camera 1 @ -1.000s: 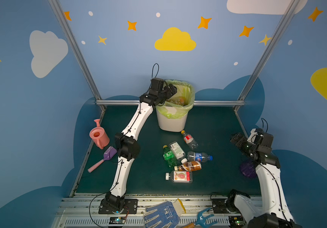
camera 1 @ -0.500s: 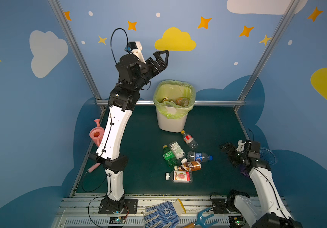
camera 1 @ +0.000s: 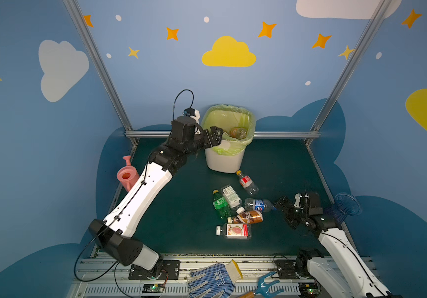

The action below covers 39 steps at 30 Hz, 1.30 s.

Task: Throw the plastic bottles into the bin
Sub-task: 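Lower the left gripper onto the pink-labelled juice bottle beside the coffee bottle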

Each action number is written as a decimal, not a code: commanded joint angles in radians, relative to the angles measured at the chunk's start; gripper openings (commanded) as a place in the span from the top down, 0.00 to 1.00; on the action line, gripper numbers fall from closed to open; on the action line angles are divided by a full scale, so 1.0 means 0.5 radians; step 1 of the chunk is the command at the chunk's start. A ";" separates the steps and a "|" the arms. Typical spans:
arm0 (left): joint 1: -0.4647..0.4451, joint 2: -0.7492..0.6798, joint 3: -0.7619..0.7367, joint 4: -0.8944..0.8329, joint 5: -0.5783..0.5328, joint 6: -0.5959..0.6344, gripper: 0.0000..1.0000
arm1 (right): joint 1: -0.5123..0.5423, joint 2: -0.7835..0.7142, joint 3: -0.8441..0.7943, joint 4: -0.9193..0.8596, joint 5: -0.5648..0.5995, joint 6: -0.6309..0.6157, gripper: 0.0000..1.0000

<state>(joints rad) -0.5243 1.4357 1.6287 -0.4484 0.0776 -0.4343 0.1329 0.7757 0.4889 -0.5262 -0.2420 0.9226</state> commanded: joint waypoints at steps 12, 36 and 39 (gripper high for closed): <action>-1.003 0.042 -0.869 -0.165 -0.162 1.144 0.00 | -0.178 0.036 0.079 0.040 0.119 -0.211 0.02; -1.234 0.957 -0.481 -0.647 -0.075 1.578 0.13 | -0.496 -0.097 -0.019 -0.005 -0.062 -0.298 0.02; -1.235 0.998 -0.486 -0.667 -0.097 1.566 0.15 | -0.507 -0.081 -0.028 0.007 -0.076 -0.299 0.02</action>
<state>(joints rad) -1.1431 1.9003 1.3766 -0.7319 0.0429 0.3405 -0.1143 0.7364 0.4885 -0.5209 -0.2665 0.7845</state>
